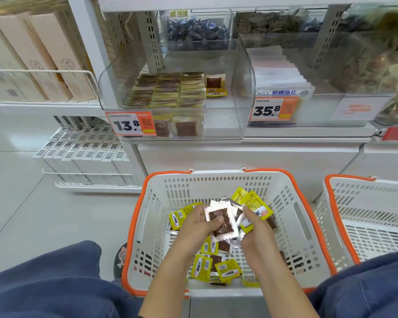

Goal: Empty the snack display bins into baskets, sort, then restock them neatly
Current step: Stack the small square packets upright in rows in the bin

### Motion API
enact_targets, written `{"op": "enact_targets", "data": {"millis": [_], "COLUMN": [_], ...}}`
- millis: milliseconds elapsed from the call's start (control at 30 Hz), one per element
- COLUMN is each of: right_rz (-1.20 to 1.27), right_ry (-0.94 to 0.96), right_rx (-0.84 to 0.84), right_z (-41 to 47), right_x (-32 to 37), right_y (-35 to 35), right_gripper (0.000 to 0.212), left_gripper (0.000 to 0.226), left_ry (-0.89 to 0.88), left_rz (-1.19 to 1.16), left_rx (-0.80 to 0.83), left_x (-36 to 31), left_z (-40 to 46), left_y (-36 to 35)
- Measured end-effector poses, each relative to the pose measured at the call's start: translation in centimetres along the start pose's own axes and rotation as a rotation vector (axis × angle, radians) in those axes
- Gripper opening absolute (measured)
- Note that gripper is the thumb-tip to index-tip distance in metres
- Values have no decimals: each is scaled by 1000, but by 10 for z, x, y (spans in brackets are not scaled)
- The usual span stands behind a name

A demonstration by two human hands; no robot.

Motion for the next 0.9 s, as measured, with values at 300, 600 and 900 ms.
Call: {"op": "enact_targets", "data": {"millis": [300, 600, 900], "right_rz": [268, 315, 74], "right_ry": [123, 113, 249], "right_rx": [-192, -98, -77], "right_z": [4, -8, -19], "right_x": [-3, -5, 13], "right_y": [21, 5, -2], "right_gripper": [53, 54, 11], "left_gripper": [31, 18, 34], "left_ry": [208, 227, -22], "left_rz": [-457, -603, -527], "left_rx": [-260, -158, -234], "left_x": [35, 35, 7], "left_z": [-3, -13, -4], "left_y": [10, -29, 0]}}
Point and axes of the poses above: each hand's wrist, its own z-axis towards the middle knuckle, its own y-axis out of the back of the hand, x = y × z, the point moved 9 cm from there along z, towards the middle knuckle, and after that the axes turned 9 degrees about -y, right-handed, at the moved point
